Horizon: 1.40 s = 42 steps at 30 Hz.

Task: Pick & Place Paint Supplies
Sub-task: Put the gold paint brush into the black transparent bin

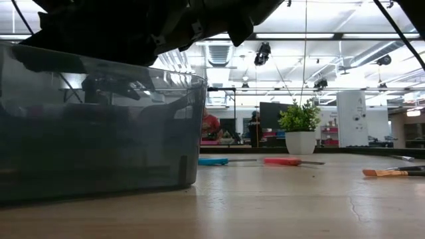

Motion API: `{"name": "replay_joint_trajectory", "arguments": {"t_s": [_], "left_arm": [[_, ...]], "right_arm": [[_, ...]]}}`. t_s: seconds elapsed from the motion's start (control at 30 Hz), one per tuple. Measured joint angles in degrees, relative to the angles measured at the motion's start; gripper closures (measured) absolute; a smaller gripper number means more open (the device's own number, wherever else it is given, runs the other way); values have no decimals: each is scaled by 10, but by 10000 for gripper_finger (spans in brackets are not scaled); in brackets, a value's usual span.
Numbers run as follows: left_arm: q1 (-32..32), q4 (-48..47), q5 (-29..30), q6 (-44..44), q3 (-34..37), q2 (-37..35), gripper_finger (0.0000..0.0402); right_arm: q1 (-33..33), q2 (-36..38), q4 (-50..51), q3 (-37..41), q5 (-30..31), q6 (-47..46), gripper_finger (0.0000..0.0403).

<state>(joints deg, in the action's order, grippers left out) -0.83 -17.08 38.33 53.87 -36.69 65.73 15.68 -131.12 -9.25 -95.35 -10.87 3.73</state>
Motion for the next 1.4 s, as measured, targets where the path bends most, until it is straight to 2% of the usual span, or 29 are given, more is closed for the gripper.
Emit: {"name": "replay_joint_trajectory", "arguments": {"t_s": [0.3, 0.53, 0.67, 0.8, 0.93, 1.03, 1.2, 1.4], "left_arm": [[0, 0, 0, 0, 0, 0, 169], [0, -2, 0, 0, 0, 0, 169], [0, -4, 0, 0, 0, 0, 169], [0, -4, 0, 0, 0, 0, 169], [0, -5, 0, 0, 0, 0, 169], [0, -6, 0, 0, 0, 0, 169], [0, -9, 0, 0, 0, 0, 169], [0, -10, 0, 0, 0, 0, 169]], "right_arm": [[1, 46, 29, 0, -2, 45, 319], [5, 106, 12, 46, -8, 83, 319], [4, 151, -8, 106, 17, 83, 319], [6, 205, -110, 212, 27, 82, 319], [6, 261, -233, 333, 71, 46, 319], [10, 297, -260, 410, 107, 17, 319], [54, 373, -247, 503, 228, -36, 319], [148, 449, -122, 567, 409, -95, 319]]}}
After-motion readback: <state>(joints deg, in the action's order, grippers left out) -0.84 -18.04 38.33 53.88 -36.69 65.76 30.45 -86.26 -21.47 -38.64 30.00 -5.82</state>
